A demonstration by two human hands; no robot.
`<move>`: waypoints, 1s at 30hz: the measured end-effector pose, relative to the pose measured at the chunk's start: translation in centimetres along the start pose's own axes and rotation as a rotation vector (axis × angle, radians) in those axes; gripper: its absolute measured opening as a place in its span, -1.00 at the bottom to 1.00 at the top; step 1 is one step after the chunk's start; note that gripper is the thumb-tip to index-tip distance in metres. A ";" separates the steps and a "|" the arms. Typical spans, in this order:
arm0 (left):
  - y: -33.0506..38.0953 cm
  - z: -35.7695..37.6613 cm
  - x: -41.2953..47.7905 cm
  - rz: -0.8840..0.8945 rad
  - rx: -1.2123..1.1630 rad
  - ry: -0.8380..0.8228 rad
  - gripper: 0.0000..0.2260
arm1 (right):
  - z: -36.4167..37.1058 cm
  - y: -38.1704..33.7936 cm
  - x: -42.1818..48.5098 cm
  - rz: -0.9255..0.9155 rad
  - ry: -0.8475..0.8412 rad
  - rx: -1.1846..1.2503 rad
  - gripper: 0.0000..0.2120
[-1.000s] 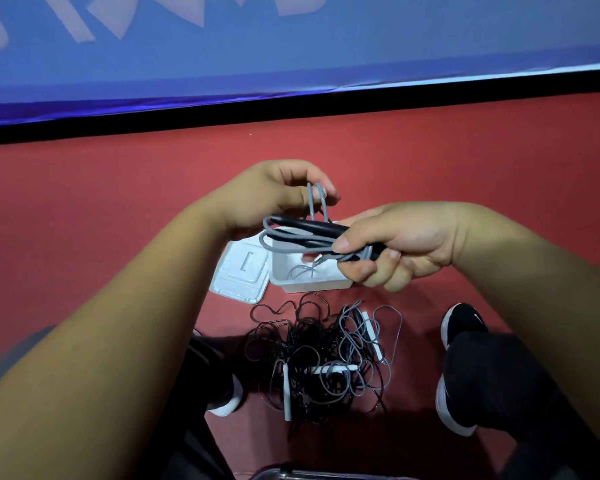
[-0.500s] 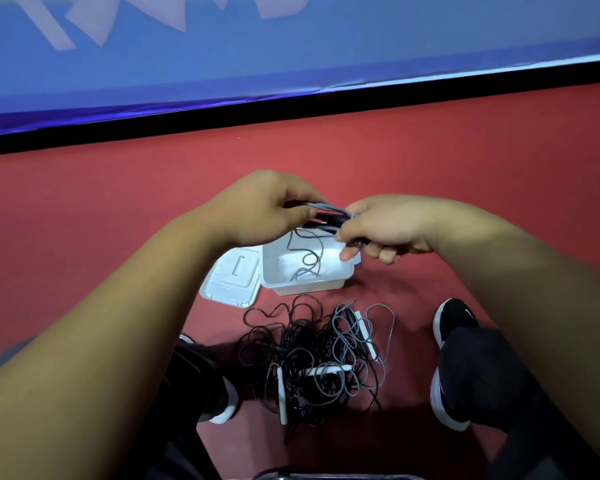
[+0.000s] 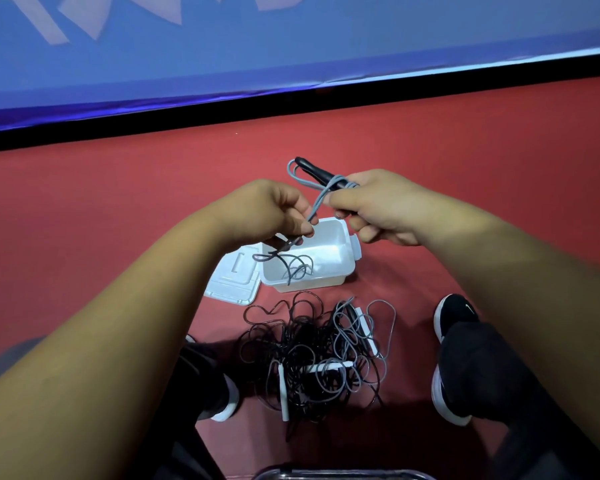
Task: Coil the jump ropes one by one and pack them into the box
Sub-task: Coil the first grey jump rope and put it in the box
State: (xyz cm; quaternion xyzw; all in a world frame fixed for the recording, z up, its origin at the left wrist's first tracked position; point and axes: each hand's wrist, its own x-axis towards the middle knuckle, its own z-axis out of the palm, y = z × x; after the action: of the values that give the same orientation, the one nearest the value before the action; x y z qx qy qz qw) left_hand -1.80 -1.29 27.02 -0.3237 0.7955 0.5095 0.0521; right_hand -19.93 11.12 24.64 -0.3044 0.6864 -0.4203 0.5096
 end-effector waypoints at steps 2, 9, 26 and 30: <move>0.0 0.0 0.1 -0.036 -0.040 0.011 -0.92 | 0.1 -0.1 -0.3 0.009 -0.079 0.061 -0.87; 0.7 0.7 0.1 -0.061 -0.157 0.064 -0.81 | 0.8 -0.5 -0.6 0.061 -0.027 0.282 -0.48; 1.2 1.1 0.2 0.223 -0.055 0.324 -0.80 | 0.6 -0.1 0.2 0.067 0.198 0.386 -0.58; 0.9 0.5 -0.2 0.238 -0.106 0.221 -0.76 | 0.6 -0.4 0.2 0.059 0.214 0.394 -0.63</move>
State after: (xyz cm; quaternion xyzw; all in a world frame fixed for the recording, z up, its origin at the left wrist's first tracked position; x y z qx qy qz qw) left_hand -2.28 -0.51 27.55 -0.2838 0.8012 0.5144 -0.1135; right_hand -19.47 10.61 24.83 -0.1324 0.6497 -0.5611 0.4954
